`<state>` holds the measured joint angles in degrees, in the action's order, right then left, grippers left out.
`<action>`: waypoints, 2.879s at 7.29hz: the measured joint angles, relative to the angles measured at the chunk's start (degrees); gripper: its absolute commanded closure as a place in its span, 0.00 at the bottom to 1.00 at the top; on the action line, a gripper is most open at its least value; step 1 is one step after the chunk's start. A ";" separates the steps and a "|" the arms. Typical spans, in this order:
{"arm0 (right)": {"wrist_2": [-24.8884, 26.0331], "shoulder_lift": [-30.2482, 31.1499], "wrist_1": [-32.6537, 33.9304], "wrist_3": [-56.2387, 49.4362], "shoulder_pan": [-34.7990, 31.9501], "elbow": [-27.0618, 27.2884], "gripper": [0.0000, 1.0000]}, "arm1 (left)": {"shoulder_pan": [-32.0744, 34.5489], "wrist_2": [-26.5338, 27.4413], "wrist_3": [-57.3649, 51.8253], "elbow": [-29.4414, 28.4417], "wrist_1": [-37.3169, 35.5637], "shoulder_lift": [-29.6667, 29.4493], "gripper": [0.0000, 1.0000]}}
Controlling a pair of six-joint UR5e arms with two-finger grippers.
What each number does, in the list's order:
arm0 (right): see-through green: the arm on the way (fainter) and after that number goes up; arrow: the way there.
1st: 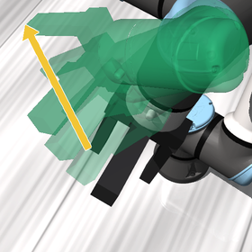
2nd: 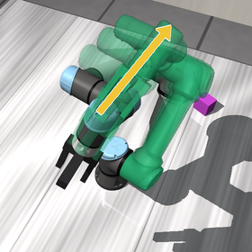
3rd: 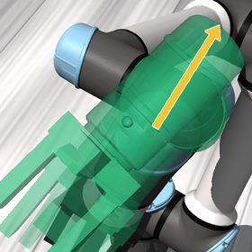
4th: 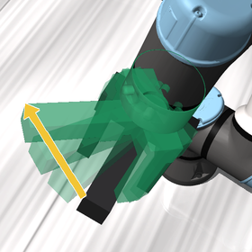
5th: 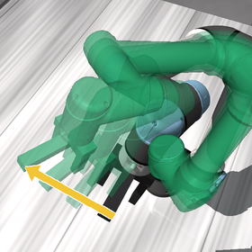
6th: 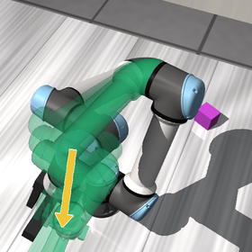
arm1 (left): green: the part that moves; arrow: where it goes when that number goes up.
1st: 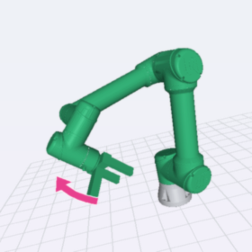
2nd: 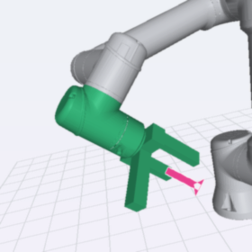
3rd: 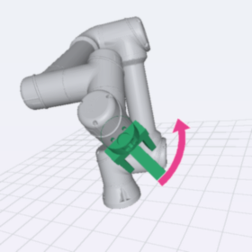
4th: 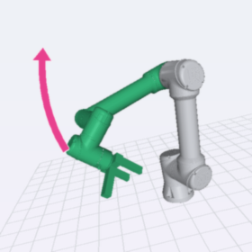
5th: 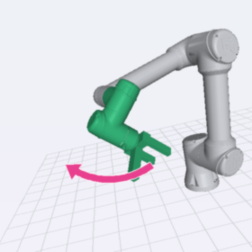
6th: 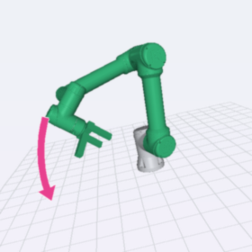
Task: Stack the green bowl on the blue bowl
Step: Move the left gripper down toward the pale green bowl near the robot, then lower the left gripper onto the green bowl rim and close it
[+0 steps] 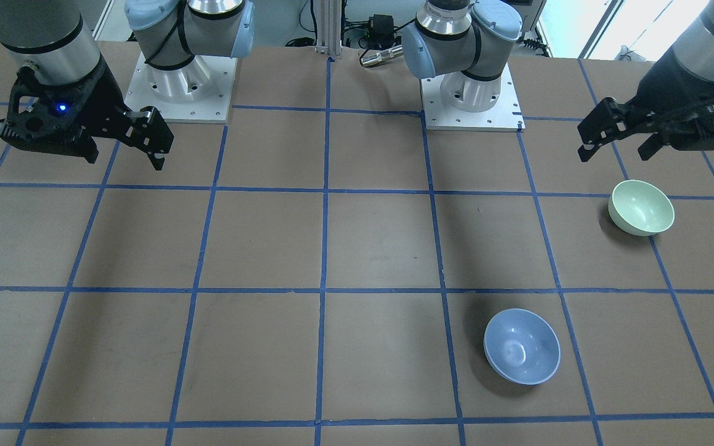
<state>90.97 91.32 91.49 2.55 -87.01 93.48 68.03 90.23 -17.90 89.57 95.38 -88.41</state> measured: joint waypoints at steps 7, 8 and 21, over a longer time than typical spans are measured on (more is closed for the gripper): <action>0.00 0.00 0.00 0.00 0.00 -0.05 0.00 | -32.34 -3.10 -34.91 13.08 -15.15 -5.33 0.00; 0.00 0.00 0.00 0.00 0.00 -0.05 0.00 | -34.80 -3.22 -37.22 14.65 -19.05 -7.05 0.00; 0.00 0.00 0.00 0.00 0.00 -0.01 0.00 | -39.55 -5.46 -44.26 21.23 -38.53 -22.24 0.03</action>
<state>90.96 91.32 91.49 2.55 -87.01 93.46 28.48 84.77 -62.17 110.80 56.86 -110.65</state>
